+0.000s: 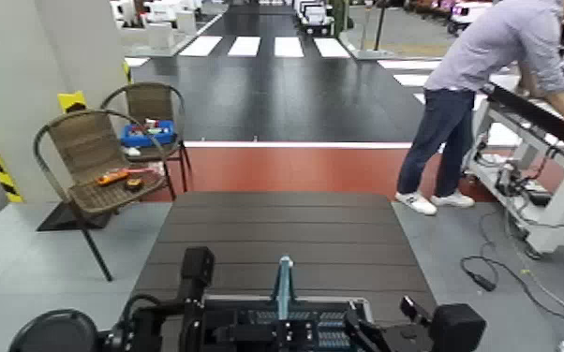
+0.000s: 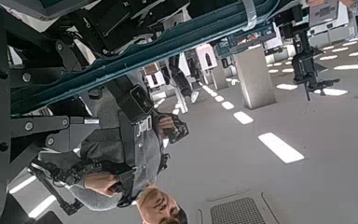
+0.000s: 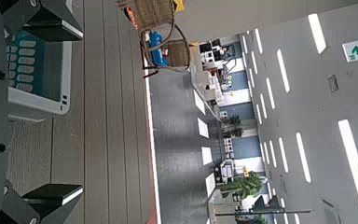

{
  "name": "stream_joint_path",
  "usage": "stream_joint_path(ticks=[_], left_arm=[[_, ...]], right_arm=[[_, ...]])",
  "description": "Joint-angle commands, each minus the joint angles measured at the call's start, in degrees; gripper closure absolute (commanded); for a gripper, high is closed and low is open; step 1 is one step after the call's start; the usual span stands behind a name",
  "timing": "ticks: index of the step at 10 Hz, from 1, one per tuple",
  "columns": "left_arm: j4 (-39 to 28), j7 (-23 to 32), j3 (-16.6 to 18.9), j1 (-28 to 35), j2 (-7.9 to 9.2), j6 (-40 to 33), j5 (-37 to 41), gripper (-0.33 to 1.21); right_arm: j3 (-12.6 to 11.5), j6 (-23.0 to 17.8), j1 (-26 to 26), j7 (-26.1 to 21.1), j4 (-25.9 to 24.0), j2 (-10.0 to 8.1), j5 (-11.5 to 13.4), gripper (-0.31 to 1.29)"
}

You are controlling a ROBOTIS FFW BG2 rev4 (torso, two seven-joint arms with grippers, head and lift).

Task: Place the crate on the table.

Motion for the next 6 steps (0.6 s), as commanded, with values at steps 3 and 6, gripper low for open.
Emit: stream_joint_path(ticks=[3,6], left_arm=[[0.0,-0.7,-0.3,-0.3,0.08,0.0,-0.8,1.14],[0.2,-1.3,-0.7,-0.7,0.08,-0.2,-1.3,1.14]], right_arm=[[0.0,-0.1,0.1,0.0,-0.1,0.00,0.0,0.15],[0.0,-0.2,0.1,0.0,-0.1,0.00,0.0,0.15]])
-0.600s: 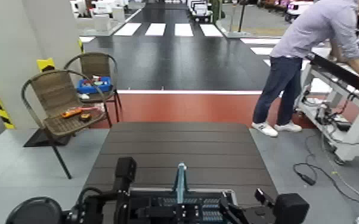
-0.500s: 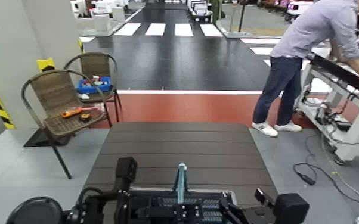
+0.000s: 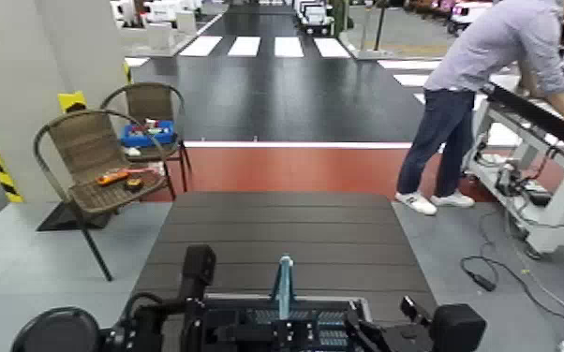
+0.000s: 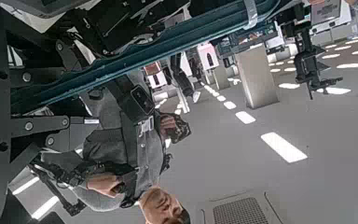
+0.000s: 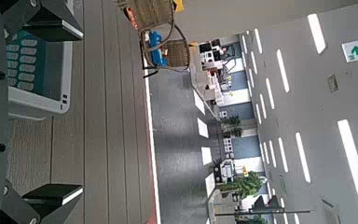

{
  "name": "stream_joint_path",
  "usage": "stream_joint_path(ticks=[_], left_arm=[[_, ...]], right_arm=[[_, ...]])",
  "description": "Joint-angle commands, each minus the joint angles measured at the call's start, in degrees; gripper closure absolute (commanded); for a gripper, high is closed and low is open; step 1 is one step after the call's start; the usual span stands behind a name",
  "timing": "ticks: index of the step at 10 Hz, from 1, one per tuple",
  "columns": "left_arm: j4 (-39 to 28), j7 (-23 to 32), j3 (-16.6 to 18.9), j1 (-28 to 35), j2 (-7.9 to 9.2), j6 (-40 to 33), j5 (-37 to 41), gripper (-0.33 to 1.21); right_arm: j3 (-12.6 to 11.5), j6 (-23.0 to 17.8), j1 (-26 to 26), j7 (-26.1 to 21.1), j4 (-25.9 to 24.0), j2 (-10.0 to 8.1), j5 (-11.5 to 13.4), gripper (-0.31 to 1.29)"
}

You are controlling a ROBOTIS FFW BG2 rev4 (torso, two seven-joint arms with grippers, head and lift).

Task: Place the crate on the table.

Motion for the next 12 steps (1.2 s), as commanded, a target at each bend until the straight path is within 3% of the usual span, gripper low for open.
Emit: stream_joint_path(ticks=[1,4,7,10,12], left_arm=[[0.5,-1.0,-0.5,-0.5,0.00,-0.4,-0.7,1.14],[4.0,-1.7,-0.2,-4.1,0.18,-1.3,-6.0,1.14],[11.2,-10.1,-7.0,-11.4,-0.44,-6.4,-12.4,1.14],[18.5,-13.3,-10.9,-18.9,-1.32,-10.6,-15.9,1.14],[24.2,-17.2,-13.1,-23.8,-2.99,-12.8,-19.4,1.14]], right_arm=[[0.0,-0.2,-0.1,0.0,0.1,0.00,-0.1,0.15],[-0.1,-0.5,-0.1,0.0,0.2,-0.09,-0.1,0.15],[0.2,-0.5,-0.4,0.0,0.5,-0.27,-0.3,0.15],[0.4,-0.5,-0.6,0.0,0.6,-0.44,-0.3,0.15],[0.4,-0.5,-0.6,0.0,0.5,-0.44,-0.4,0.15]])
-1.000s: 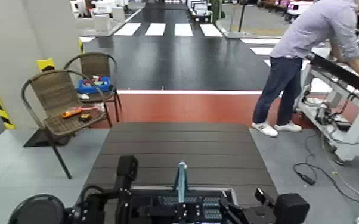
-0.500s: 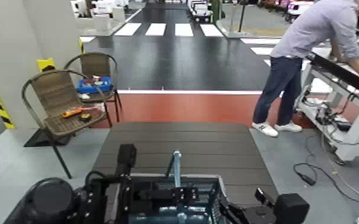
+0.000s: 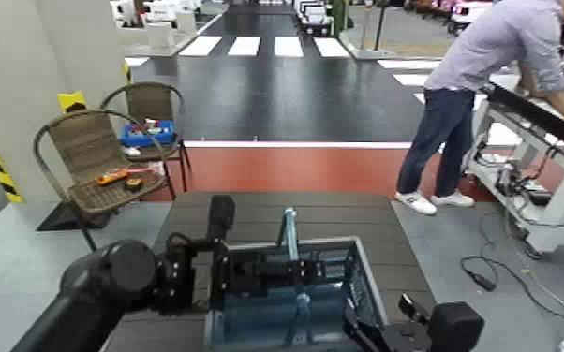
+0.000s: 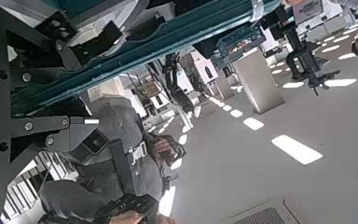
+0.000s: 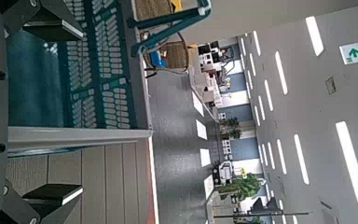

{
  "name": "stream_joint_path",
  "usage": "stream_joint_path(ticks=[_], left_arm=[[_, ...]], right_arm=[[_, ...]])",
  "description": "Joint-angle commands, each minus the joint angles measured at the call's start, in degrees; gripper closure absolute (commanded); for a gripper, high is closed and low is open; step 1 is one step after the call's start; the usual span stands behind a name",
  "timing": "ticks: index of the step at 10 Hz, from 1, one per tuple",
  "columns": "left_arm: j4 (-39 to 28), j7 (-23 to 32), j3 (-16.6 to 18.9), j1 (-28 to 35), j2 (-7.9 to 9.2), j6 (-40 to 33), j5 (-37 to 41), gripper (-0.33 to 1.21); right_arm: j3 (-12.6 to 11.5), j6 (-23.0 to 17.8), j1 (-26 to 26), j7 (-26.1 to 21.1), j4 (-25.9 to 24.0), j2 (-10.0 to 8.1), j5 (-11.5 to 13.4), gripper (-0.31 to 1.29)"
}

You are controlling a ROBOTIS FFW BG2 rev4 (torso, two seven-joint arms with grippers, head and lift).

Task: Place the crate on the table.

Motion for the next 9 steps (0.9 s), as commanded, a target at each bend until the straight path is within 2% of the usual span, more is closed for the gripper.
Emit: stream_joint_path(ticks=[1,4,7,9], left_arm=[[8.2,-5.1,-3.6,-6.3,-2.09,-2.9,-4.5,1.14],[17.1,-9.6,-7.7,-11.0,-3.94,-5.4,-6.8,1.14],[22.8,-11.9,-9.1,-13.7,-5.34,-7.4,-8.9,1.14],[27.6,-15.4,-9.8,-15.5,-6.92,-8.8,-11.6,1.14]], right_arm=[[0.1,0.1,-0.1,0.0,0.0,-0.02,-0.1,0.15],[0.3,-0.1,-0.3,0.0,0.2,-0.11,-0.3,0.15],[0.5,-0.2,-0.5,0.0,0.2,-0.28,-0.4,0.15],[0.6,-0.2,-0.6,0.0,0.2,-0.28,-0.5,0.15]])
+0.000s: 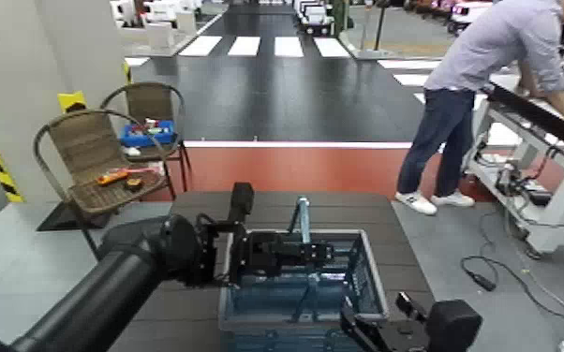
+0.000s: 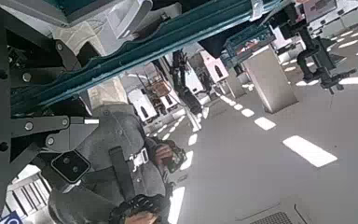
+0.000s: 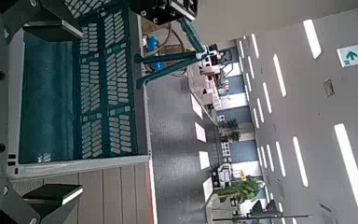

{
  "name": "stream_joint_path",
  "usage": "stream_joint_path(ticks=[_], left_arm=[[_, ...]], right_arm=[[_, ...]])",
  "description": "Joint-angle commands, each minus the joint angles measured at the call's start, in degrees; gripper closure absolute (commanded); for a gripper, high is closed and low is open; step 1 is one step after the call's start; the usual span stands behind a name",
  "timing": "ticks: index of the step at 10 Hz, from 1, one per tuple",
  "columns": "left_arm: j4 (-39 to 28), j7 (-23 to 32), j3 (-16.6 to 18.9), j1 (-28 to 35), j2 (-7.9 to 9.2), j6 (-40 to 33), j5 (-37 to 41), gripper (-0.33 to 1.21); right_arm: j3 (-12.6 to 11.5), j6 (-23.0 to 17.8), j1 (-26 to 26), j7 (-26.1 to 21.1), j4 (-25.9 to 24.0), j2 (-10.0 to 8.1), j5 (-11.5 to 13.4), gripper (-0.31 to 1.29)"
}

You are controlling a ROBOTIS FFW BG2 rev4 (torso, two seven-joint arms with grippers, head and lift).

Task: Place the crate on the table.

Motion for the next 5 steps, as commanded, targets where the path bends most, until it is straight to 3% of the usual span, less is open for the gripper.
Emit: stream_joint_path(ticks=[1,5], left_arm=[[5.5,-2.8,-0.8,-2.0,-1.79,-1.8,-3.0,1.14],[7.5,-3.4,0.0,-2.5,-2.23,-2.5,-4.9,1.14]], right_arm=[[0.2,0.1,-0.1,0.0,0.0,-0.10,0.0,0.15],[0.3,0.0,-0.3,0.0,0.2,-0.10,-0.2,0.15]])
